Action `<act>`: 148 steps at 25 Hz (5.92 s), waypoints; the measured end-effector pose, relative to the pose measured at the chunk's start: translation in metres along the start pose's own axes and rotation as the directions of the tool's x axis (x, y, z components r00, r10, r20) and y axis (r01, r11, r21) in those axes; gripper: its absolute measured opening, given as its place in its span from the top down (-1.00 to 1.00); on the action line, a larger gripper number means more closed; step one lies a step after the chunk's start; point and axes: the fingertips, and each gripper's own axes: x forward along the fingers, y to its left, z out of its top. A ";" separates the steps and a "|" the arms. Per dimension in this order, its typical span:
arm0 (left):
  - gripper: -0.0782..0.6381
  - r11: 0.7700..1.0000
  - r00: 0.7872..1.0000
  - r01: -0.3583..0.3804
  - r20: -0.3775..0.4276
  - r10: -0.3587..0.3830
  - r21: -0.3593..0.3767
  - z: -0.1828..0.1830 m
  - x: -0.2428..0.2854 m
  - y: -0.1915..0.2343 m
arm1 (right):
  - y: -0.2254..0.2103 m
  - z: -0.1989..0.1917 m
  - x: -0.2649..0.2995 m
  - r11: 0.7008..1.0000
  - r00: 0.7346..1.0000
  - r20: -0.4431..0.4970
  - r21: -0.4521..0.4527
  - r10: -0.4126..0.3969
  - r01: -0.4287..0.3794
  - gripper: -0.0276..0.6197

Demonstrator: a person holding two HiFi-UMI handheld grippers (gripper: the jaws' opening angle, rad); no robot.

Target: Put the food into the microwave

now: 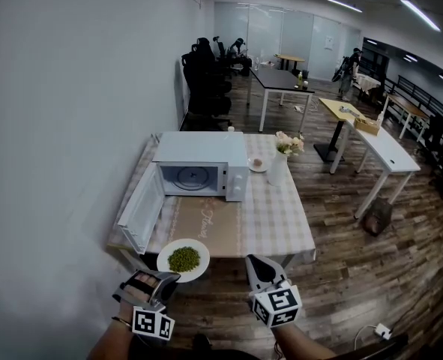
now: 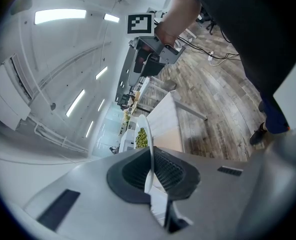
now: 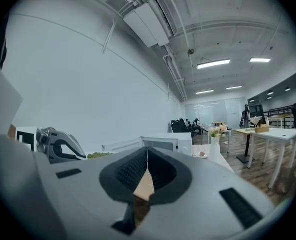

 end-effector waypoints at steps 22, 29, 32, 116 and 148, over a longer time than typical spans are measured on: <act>0.73 0.997 0.997 -0.003 0.078 0.008 -0.072 -0.081 0.061 0.034 | 0.011 -0.003 0.096 0.998 0.996 -0.061 -0.029 -0.065 0.064 0.89; 0.73 0.998 0.998 -0.001 0.063 0.004 -0.057 -0.087 0.098 0.047 | -0.015 -0.002 0.133 0.999 0.998 -0.052 -0.031 -0.039 0.038 0.89; 0.73 0.998 0.999 -0.001 0.048 0.004 -0.055 -0.087 0.116 0.056 | -0.032 0.006 0.150 0.999 0.999 -0.037 -0.037 -0.025 0.023 0.89; 0.73 0.974 0.955 0.225 -0.189 -0.227 -0.034 -0.254 0.510 0.053 | -0.234 -0.009 0.315 0.990 0.976 -0.171 -0.034 -0.138 0.134 0.89; 0.73 0.957 0.935 0.270 -0.208 -0.287 -0.104 -0.267 0.510 0.040 | -0.237 -0.017 0.306 0.990 0.974 -0.180 -0.076 -0.134 0.122 0.89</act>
